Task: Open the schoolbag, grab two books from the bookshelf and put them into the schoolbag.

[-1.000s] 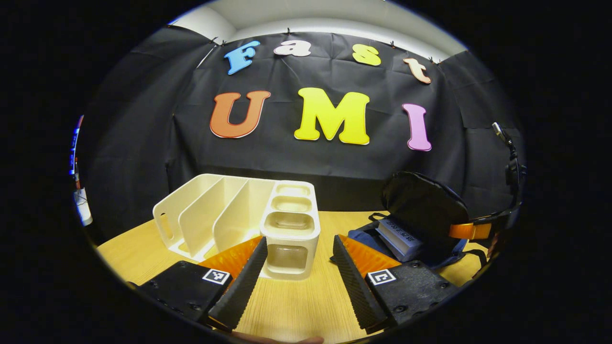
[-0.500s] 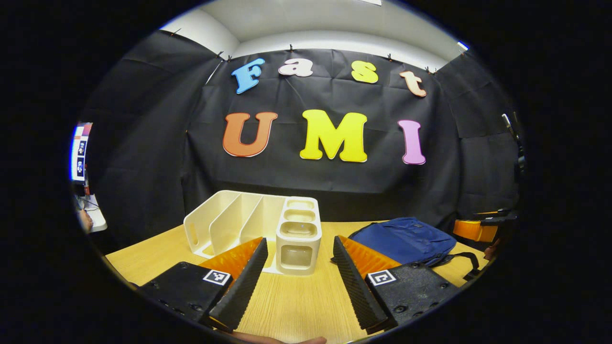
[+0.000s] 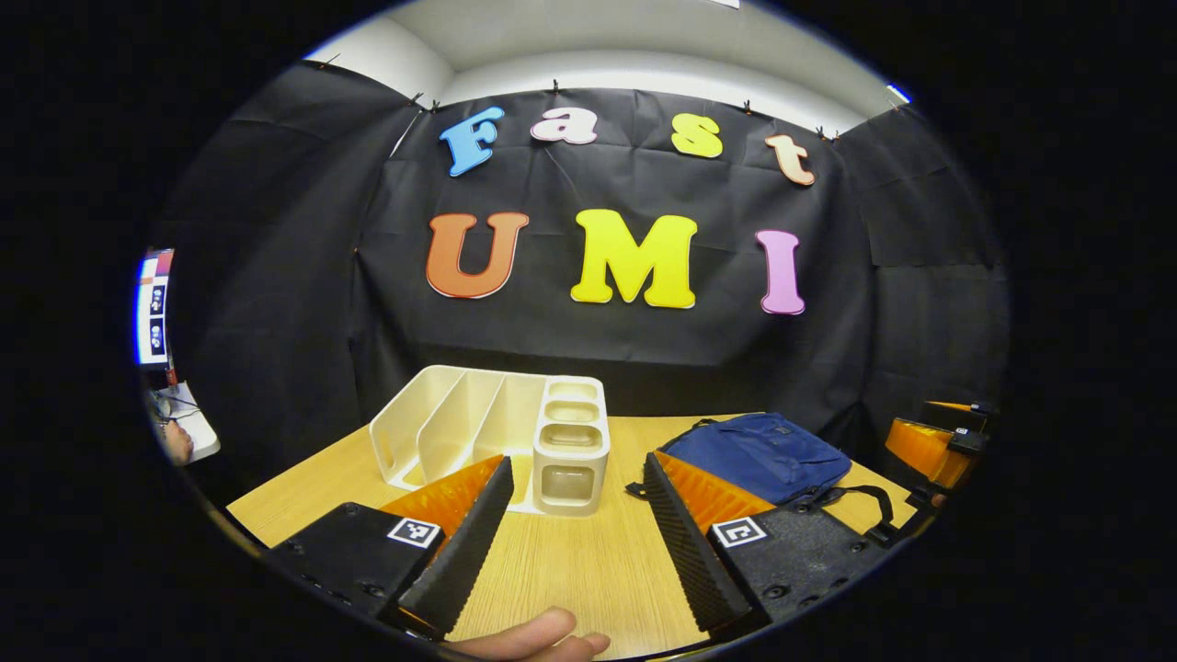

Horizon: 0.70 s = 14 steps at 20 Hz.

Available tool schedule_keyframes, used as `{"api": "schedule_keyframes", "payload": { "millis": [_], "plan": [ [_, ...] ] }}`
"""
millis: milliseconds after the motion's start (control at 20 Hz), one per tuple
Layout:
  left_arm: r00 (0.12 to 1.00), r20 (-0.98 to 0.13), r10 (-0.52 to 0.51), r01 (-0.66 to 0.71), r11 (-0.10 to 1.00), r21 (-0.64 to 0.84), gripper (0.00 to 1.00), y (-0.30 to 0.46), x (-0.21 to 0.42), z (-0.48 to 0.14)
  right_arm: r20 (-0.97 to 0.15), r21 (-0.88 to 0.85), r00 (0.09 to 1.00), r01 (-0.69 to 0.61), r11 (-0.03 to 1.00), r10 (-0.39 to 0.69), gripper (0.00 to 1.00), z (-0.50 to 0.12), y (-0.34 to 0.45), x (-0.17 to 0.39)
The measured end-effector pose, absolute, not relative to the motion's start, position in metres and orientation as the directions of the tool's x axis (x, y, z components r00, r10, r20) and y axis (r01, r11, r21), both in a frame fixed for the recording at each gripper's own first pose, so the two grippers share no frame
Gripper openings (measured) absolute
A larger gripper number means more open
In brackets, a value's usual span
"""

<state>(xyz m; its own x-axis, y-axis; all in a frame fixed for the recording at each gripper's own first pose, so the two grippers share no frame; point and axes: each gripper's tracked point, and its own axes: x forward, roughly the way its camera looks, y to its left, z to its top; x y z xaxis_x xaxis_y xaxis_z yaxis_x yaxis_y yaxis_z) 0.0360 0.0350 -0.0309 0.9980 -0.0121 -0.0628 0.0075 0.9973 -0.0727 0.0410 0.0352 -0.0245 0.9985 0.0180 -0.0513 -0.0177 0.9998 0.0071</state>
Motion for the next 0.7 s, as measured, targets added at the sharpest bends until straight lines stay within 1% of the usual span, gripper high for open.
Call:
{"api": "schedule_keyframes", "payload": {
  "millis": [100, 150, 200, 250, 350, 400, 450, 600, 650, 700],
  "plan": [
    [0.997, -0.070, -0.041, 0.033, 0.994, -0.105, 0.93, 0.024, 0.039, -0.033, -0.034, 0.007, 0.999, -0.015, 1.000, 0.015, 0.93, -0.022, 0.035, 0.040],
    [0.994, -0.084, -0.066, 0.058, 0.993, -0.104, 0.96, 0.015, 0.038, -0.036, -0.034, 0.005, 0.999, -0.015, 1.000, 0.015, 0.94, -0.024, 0.036, 0.040],
    [0.992, -0.098, -0.082, 0.074, 0.993, -0.089, 0.96, 0.010, 0.036, -0.040, -0.034, -0.002, 0.999, -0.015, 1.000, 0.015, 0.94, -0.025, 0.036, 0.039],
    [0.993, -0.101, -0.069, 0.062, 0.996, -0.064, 0.96, 0.011, 0.032, -0.040, -0.032, -0.012, 0.999, -0.020, 1.000, 0.020, 0.94, -0.025, 0.038, 0.038],
    [0.997, -0.064, -0.040, 0.040, 0.999, -0.007, 0.96, 0.017, 0.026, -0.030, -0.035, -0.019, 0.999, -0.016, 1.000, 0.015, 0.92, -0.026, 0.037, 0.039],
    [0.998, -0.051, -0.038, 0.038, 0.999, 0.006, 0.96, 0.015, 0.023, -0.028, -0.041, -0.017, 0.999, -0.023, 1.000, 0.023, 0.94, -0.027, 0.038, 0.039],
    [0.998, -0.055, -0.040, 0.041, 0.999, 0.005, 0.96, 0.013, 0.021, -0.029, -0.049, -0.010, 0.998, -0.028, 1.000, 0.028, 0.93, -0.030, 0.040, 0.040],
    [0.993, -0.095, -0.064, 0.061, 0.998, -0.027, 0.96, 0.010, 0.019, -0.041, -0.069, -0.002, 0.997, -0.032, 1.000, 0.031, 0.94, -0.034, 0.041, 0.042],
    [0.993, -0.102, -0.059, 0.056, 0.998, -0.033, 0.96, 0.012, 0.022, -0.041, -0.074, -0.006, 0.997, -0.031, 1.000, 0.030, 0.93, -0.036, 0.041, 0.043],
    [0.993, -0.110, -0.050, 0.047, 0.998, -0.034, 0.96, 0.015, 0.022, -0.043, -0.079, -0.009, 0.996, -0.031, 0.999, 0.030, 0.94, -0.038, 0.041, 0.045]
  ]
}}
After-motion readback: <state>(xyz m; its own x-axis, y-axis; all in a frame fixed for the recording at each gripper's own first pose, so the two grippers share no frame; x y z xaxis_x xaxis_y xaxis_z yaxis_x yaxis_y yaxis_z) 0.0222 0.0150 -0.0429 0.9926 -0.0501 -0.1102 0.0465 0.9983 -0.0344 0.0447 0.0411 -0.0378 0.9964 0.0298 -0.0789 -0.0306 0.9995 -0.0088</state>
